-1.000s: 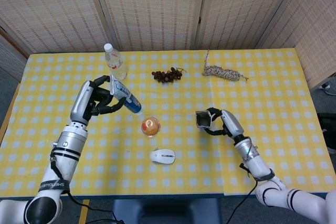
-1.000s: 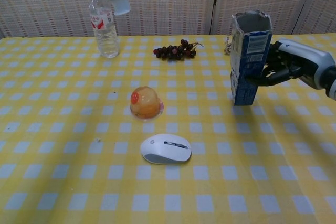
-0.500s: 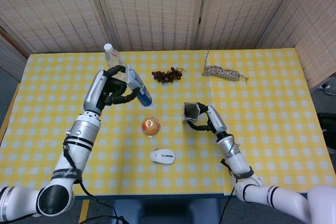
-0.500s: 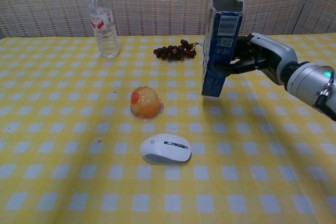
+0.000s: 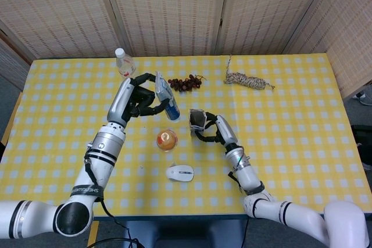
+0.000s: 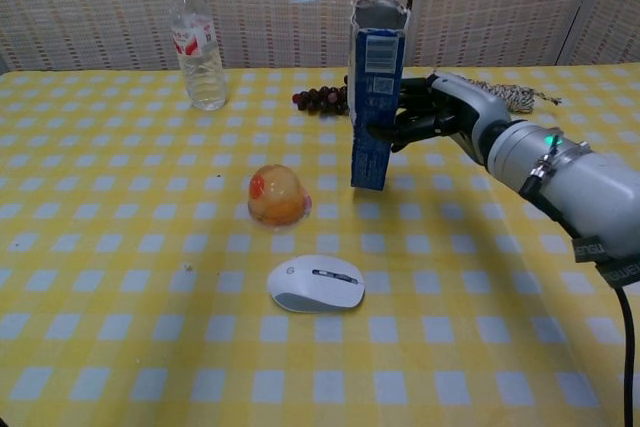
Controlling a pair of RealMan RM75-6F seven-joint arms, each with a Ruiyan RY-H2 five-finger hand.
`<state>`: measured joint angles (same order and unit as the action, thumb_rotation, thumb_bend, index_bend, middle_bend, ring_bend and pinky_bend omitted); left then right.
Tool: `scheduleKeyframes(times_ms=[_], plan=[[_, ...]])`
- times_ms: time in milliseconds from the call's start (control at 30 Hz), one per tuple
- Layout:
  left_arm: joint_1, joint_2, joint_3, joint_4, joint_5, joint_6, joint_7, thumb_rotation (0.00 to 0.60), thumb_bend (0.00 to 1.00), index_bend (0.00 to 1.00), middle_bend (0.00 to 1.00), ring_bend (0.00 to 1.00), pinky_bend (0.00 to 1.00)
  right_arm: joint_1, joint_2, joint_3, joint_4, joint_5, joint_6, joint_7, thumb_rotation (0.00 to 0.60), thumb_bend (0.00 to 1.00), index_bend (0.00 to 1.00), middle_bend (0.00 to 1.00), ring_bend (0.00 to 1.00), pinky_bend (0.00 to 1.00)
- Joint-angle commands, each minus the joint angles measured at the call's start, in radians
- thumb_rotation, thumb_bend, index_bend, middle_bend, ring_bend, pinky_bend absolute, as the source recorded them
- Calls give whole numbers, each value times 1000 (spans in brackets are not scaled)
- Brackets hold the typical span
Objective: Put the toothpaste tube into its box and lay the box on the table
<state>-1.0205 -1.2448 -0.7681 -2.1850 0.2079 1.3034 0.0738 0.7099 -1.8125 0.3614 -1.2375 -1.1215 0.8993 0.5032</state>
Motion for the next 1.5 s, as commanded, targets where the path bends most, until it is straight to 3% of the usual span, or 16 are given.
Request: scheduleKeyframes(times_ms=[33, 667, 1500], plan=[[-27, -22, 8, 22, -11, 0, 9, 600, 558, 1000, 1000, 1000, 1000, 12, -15, 12, 3, 8, -6, -11, 600, 364, 586, 498, 453, 413], [-122, -113, 20, 105, 1, 22, 37, 600, 558, 1000, 1000, 1000, 1000, 32, -37, 38, 3, 35, -21, -60, 600, 364, 586, 498, 452, 413], [-124, -136, 17, 147, 12, 0, 36, 600, 558, 1000, 1000, 1000, 1000, 25, -18, 62, -30, 45, -40, -29, 600, 365, 587, 502, 449, 413]])
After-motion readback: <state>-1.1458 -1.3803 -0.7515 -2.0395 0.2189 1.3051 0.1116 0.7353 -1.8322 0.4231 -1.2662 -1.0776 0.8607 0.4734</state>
